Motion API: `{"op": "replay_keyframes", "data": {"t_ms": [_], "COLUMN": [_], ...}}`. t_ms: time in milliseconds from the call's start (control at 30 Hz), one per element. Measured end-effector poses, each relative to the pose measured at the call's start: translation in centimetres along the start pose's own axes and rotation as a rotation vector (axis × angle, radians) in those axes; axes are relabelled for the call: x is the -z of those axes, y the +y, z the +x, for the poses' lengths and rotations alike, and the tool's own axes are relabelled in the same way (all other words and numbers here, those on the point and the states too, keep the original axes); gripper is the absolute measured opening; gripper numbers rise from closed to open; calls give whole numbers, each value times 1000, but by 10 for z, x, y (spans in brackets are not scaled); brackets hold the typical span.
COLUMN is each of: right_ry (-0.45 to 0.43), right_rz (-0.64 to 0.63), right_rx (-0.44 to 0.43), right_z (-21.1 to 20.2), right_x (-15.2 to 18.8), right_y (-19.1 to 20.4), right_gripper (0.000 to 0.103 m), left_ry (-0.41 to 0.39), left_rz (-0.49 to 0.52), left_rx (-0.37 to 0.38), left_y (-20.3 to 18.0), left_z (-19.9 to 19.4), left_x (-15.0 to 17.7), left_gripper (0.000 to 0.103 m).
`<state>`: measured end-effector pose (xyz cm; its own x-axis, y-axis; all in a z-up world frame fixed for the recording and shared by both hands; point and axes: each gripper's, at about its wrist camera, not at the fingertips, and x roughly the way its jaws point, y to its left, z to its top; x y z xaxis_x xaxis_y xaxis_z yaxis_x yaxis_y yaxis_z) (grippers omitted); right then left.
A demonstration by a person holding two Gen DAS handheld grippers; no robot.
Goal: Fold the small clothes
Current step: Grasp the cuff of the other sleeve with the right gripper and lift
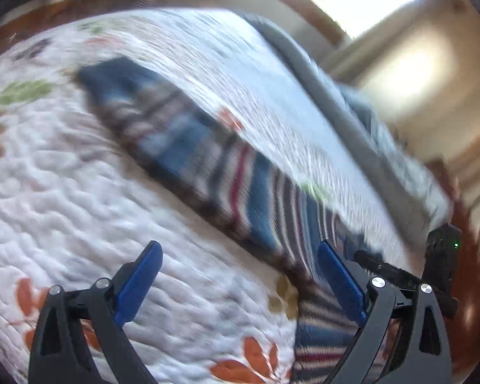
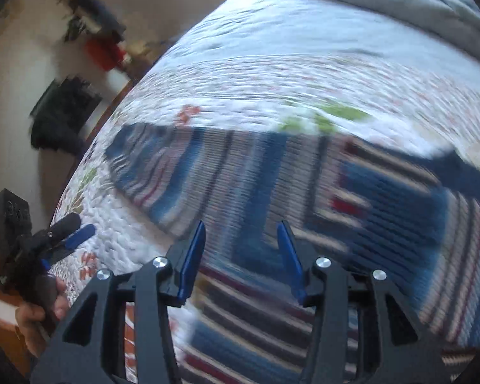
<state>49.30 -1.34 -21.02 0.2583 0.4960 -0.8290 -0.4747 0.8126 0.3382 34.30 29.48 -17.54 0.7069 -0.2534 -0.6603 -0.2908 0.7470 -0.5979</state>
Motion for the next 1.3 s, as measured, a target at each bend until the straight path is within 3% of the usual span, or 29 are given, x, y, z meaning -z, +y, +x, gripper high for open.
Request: {"op": "replay_keyframes", "data": {"t_ms": [133,200,300,333,500,700,800,967,1100,1300], "right_ry": [42,72,120,146,263,335,349,352,333,340], "right_rz": [-168,-239,-388,-434,-626,-710,-749,-803,-793,-815], "right_rx": [-32,-49,-10,4,121,228,277,375,417,452], "right_z": [38,56,92,108,183,247,272,293,298,305], "right_x": [-49,-66,-92,-101,-123,-124,-119,-115,-122,-121], "right_y": [98,141,208,228,307,348,358,363,360,358], "right_gripper": [52,56,56,56,56,56,55,53,39,39], "left_ry": [-25,-14,-30,-31,-38,-20,-8,16,15,15], "left_rz": [-106,-86,-201,-253,-268,-288,-273,-242,-252,-254], "left_rx": [179,176,282,290,308,324,290,268,276,278], "left_y": [45,54,78,89,95,105,101,95,96,96], "left_z": [-1,2,0,3,5,7,11,18,17,16], "left_x": [3,0,-1,3,0,-1,-3,-5,-6,-6], "left_gripper": [98,98,98,97,97,97,98,98,98,98]}}
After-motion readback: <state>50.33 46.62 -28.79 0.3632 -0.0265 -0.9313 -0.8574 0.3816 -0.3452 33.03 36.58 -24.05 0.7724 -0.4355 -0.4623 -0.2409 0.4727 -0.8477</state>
